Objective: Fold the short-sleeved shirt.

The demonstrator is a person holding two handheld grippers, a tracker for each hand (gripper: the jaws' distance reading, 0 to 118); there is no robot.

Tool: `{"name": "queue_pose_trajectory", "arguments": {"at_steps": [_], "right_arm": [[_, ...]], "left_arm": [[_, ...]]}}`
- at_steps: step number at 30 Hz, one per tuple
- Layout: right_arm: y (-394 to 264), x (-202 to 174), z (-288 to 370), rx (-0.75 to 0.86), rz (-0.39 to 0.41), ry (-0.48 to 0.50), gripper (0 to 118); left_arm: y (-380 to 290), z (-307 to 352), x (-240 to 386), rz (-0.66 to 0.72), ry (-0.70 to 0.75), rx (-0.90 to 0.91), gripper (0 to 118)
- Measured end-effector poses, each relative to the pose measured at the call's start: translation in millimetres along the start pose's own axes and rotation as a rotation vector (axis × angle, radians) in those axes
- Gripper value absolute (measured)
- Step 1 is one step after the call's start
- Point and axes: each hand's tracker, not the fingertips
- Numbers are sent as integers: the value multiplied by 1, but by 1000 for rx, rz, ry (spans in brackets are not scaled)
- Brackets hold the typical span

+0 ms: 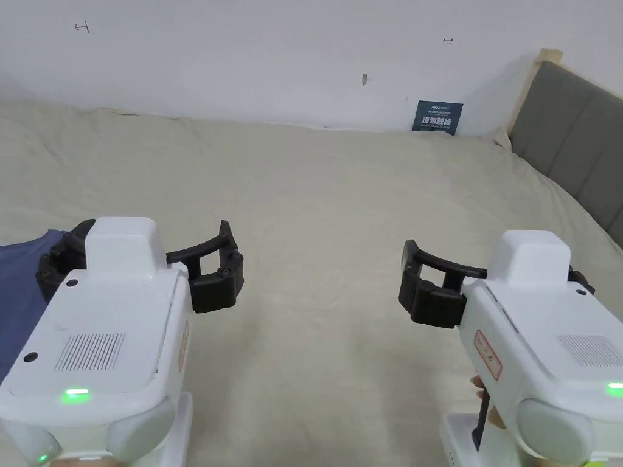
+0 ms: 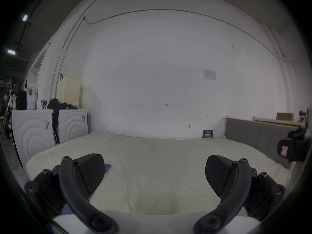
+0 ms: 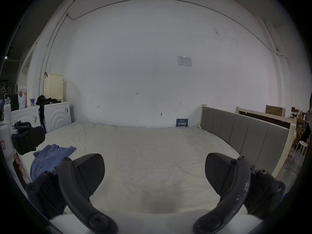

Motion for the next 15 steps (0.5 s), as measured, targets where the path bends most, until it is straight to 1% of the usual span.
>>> {"name": "queue_pose_trajectory", "arguments": {"at_steps": [1,2,3,4,5,6,7,8,9,10,11,12,13,14,15], "right_arm": [[3,-1,0,9,30,-1,118],[7,-5,-1,28,109,-20,118],[12,-11,-3,43,227,-52,118],[15,-20,-6,55,440,-101,118],[11,-32,-9,114,724,-173,118],[1,-43,-13,188,1013,-233,118],[-10,-49,-16,249,1272,-259,118],[-21,-52,-19,310,1547,-253,118],[-29,-52,-21,344,1712,-223,118],[-32,-52,-21,354,1784,-169,118],[-31,-50,-21,335,1762,-75,118],[-30,-49,-21,300,1725,-17,117],[-27,-51,-21,259,1662,3,116],[-23,-52,-20,227,1587,9,116],[-17,-52,-19,204,1448,5,116]], "left_arm": [[2,-1,3,-50,9,9,118],[5,-3,7,-126,24,30,118],[8,-6,12,-257,32,61,118],[10,-8,16,-400,26,104,118],[9,-9,24,-597,24,185,118],[5,-10,32,-836,26,279,118],[0,-12,37,-1031,22,337,118],[-8,-13,42,-1273,1,401,118],[-16,-13,44,-1457,-35,454,118],[-23,-13,46,-1594,-80,492,118],[-30,-11,48,-1706,-131,513,118],[-33,-8,49,-1735,-195,505,118],[-37,-6,48,-1718,-248,486,117],[-34,-3,51,-1585,-268,429,117],[-28,-1,53,-1412,-276,358,117]]}}
